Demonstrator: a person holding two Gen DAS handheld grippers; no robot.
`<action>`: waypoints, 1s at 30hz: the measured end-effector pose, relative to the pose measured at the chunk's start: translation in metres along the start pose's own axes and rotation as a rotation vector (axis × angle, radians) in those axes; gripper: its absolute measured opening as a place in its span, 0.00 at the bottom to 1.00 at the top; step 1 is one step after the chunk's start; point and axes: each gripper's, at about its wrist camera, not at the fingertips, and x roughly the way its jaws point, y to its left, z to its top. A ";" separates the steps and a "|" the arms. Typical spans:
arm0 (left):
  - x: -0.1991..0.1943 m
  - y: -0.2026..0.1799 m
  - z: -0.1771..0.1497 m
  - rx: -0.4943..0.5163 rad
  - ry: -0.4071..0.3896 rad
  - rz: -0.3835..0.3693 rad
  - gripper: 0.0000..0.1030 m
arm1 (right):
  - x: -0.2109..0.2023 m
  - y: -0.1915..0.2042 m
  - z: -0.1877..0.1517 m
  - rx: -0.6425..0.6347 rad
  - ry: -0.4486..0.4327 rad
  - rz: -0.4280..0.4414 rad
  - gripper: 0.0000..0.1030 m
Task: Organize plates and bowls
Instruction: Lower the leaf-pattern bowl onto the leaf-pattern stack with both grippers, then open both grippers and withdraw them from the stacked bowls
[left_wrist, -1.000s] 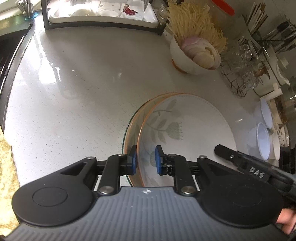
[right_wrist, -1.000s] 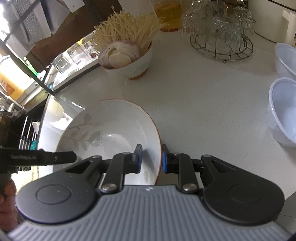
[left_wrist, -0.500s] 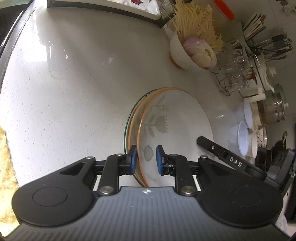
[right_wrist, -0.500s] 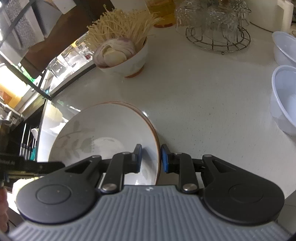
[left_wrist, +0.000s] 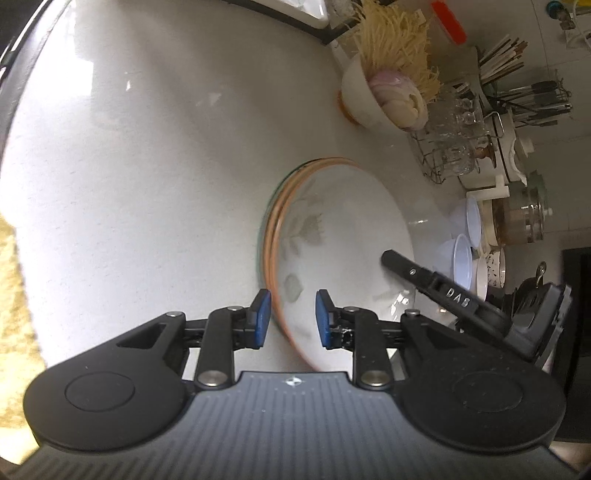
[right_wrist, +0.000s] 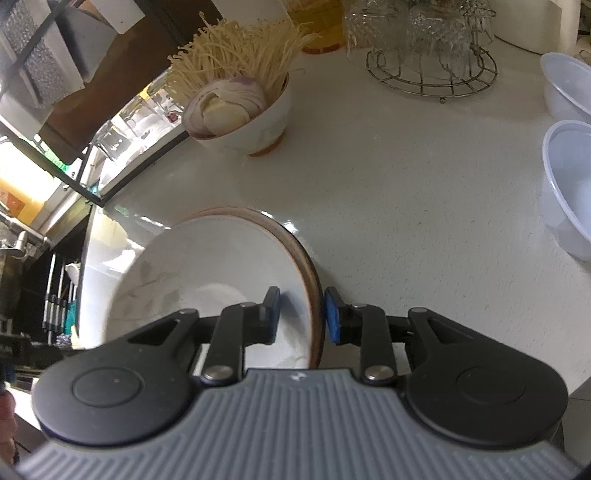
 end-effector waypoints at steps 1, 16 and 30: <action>-0.003 0.002 -0.001 -0.002 -0.012 -0.002 0.28 | 0.002 0.000 0.000 0.006 0.009 0.006 0.30; -0.047 -0.037 -0.004 0.144 -0.223 0.118 0.28 | -0.045 0.035 0.015 -0.103 -0.120 -0.012 0.30; -0.094 -0.110 -0.020 0.290 -0.354 0.084 0.28 | -0.140 0.086 0.020 -0.242 -0.292 0.046 0.30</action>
